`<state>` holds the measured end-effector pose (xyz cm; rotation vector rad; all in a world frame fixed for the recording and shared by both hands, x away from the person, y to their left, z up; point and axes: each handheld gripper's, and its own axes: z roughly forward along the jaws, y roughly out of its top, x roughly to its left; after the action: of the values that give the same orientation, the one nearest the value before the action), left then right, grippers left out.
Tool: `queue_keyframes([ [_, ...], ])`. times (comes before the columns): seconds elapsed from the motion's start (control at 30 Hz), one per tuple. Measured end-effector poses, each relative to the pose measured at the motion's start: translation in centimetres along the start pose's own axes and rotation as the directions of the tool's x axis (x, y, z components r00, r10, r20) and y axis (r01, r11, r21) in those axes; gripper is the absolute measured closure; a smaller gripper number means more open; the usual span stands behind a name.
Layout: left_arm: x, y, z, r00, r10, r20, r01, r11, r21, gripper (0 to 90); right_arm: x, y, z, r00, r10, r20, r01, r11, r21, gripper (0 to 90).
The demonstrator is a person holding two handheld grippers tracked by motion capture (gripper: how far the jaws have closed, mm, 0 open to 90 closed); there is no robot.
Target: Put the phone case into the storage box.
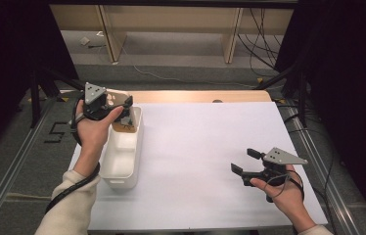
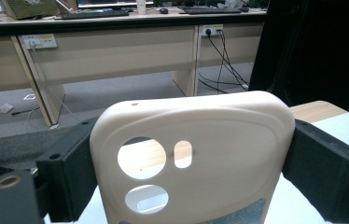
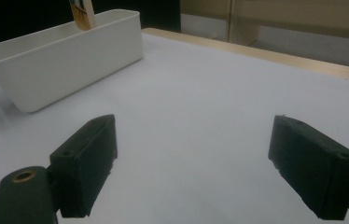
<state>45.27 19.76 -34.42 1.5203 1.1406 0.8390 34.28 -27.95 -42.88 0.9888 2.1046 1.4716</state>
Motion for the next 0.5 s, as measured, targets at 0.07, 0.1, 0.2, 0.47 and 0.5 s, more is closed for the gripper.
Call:
queue_keyframes([
  [0.07,-0.02,-0.04,0.05,1.0,0.001,0.001,-0.001,1.0,0.002,10.9,0.0,-0.01,0.0,1.0,0.0,0.0,0.0,1.0,0.001,16.6],
  [0.1,-0.04,-0.07,0.07,1.0,-0.001,0.002,0.001,1.0,0.002,10.9,-0.01,-0.01,0.01,1.0,0.0,0.0,0.0,1.0,0.001,16.6],
  [0.2,-0.05,-0.15,0.14,1.0,0.0,0.002,0.0,1.0,0.006,10.9,0.0,0.0,0.0,1.0,0.001,0.0,-0.001,1.0,0.001,16.6],
  [0.47,-0.07,-0.21,0.23,1.0,0.001,0.003,-0.001,1.0,0.008,10.9,0.0,0.0,0.0,1.0,-0.002,0.001,0.002,1.0,0.002,16.6],
  [0.5,-0.06,-0.23,0.27,1.0,0.001,0.003,-0.001,1.0,0.008,10.9,0.0,-0.01,0.0,1.0,-0.002,0.001,0.002,1.0,0.003,16.6],
])
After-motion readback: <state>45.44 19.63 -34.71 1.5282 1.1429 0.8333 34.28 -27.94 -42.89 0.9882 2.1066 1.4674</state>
